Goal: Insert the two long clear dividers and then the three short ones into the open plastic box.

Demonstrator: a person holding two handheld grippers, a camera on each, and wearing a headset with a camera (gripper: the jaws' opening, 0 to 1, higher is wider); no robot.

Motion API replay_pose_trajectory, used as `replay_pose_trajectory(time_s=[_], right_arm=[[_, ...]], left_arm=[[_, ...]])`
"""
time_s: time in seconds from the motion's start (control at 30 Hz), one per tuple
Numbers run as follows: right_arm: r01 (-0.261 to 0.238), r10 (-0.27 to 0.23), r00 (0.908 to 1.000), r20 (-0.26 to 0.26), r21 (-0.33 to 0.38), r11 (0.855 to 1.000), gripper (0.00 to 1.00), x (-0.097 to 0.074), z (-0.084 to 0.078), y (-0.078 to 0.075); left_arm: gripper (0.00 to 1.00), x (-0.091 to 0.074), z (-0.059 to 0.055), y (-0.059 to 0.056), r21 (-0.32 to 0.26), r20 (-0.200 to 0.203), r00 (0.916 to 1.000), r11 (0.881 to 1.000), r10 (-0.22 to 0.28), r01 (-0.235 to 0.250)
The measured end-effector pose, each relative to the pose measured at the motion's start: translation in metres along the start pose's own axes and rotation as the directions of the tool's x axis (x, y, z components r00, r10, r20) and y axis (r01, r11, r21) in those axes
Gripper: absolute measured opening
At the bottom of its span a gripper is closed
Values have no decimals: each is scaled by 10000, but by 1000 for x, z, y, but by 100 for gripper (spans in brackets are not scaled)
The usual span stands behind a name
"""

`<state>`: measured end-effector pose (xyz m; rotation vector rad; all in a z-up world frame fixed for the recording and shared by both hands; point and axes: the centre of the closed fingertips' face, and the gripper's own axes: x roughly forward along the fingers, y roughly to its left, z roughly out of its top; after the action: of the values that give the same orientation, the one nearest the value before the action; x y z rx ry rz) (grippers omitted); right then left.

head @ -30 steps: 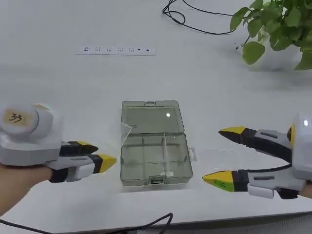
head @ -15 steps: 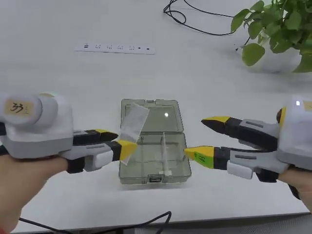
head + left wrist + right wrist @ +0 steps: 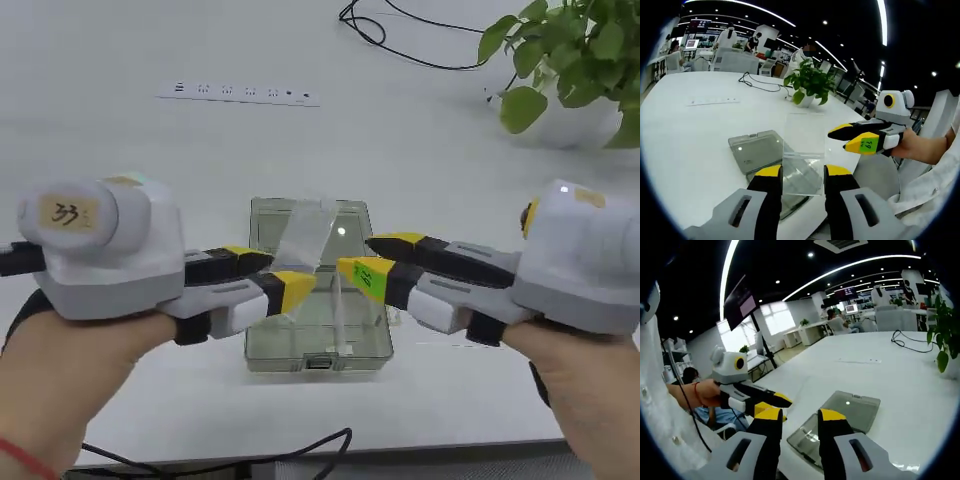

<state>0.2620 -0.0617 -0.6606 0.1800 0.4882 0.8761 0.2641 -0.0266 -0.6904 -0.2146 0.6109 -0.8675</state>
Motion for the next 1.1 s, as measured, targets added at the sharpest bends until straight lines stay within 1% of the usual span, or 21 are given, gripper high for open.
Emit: replay_pose_trajectory(time_s=[0.1, 0.13, 0.23, 0.3, 0.4, 0.5, 0.57, 0.6, 0.63, 0.7, 0.77, 0.83, 0.87, 0.9, 0.93, 1.03, 1.1], right_arm=[[104, -100, 9999, -126, 309, 9995, 23, 6, -6, -1], [102, -97, 9999, -104, 481, 9988, 23, 8, -6, 0], [133, -128, 9999, -67, 867, 9961, 20, 12, -6, 2], [212, -200, 9997, -132, 959, 9952, 18, 14, -6, 3], [332, -311, 9993, -201, 1130, 9930, 16, 16, -8, 2], [400, -382, 9991, -158, 1342, 9901, 15, 17, -7, 1], [472, -446, 9988, -196, 1548, 9868, 13, 17, -8, 1], [468, -429, 9987, -264, 1696, 9844, 10, 17, -9, 2], [470, -432, 9988, -241, 1890, 9809, 9, 18, -9, 2], [564, -527, 9983, -245, 1874, 9807, 8, 19, -9, 2], [676, -671, 9977, -95, 2175, 9737, 7, 20, -7, 1], [708, -693, 9975, -145, 2121, 9747, 7, 20, -8, 1], [851, -849, 9963, -98, 1971, 9767, 7, 20, -7, -2], [870, -870, 9962, -83, 1915, 9776, 7, 19, -6, -3], [767, -758, 9970, -123, 2112, 9744, 7, 19, -7, -1], [766, -752, 9971, -147, 2114, 9744, 6, 18, -6, 1], [786, -765, 9969, -179, 2105, 9744, 6, 19, -7, 2]], left_arm=[[31, 3, 1, -4, 187, -5, 10000, 9998, -53, 53], [31, 4, 2, -6, 337, -12, 10000, 9994, -63, 63], [31, 6, 3, -8, 490, -28, 9999, 9987, -114, 115], [31, 6, 3, -10, 667, -34, 9999, 9977, -142, 144], [31, 6, 5, -10, 698, -21, 9998, 9974, -177, 178], [31, 7, 6, -11, 802, -10, 9998, 9966, -192, 192], [31, 6, 6, -10, 890, -14, 9999, 9959, -157, 158], [30, 6, 6, -10, 966, -26, 9999, 9952, -137, 139], [30, 7, 6, -11, 1071, -19, 9999, 9941, -148, 149], [30, 9, 5, -11, 1088, -17, 9999, 9940, -138, 139], [30, 9, 6, -11, 1095, 15, 9999, 9939, -128, 126], [31, 9, 6, -11, 1155, 37, 9999, 9933, -106, 101], [29, 9, 6, -11, 1143, 6, 9999, 9933, -143, 141], [27, 8, 5, -10, 1145, -18, 10000, 9934, -97, 98], [25, 8, 6, -9, 1207, 0, 10000, 9927, -68, 68], [27, 7, 6, -11, 1112, 5, 9998, 9936, -180, 179], [28, 7, 5, -11, 1255, -54, 9998, 9919, -169, 174]])
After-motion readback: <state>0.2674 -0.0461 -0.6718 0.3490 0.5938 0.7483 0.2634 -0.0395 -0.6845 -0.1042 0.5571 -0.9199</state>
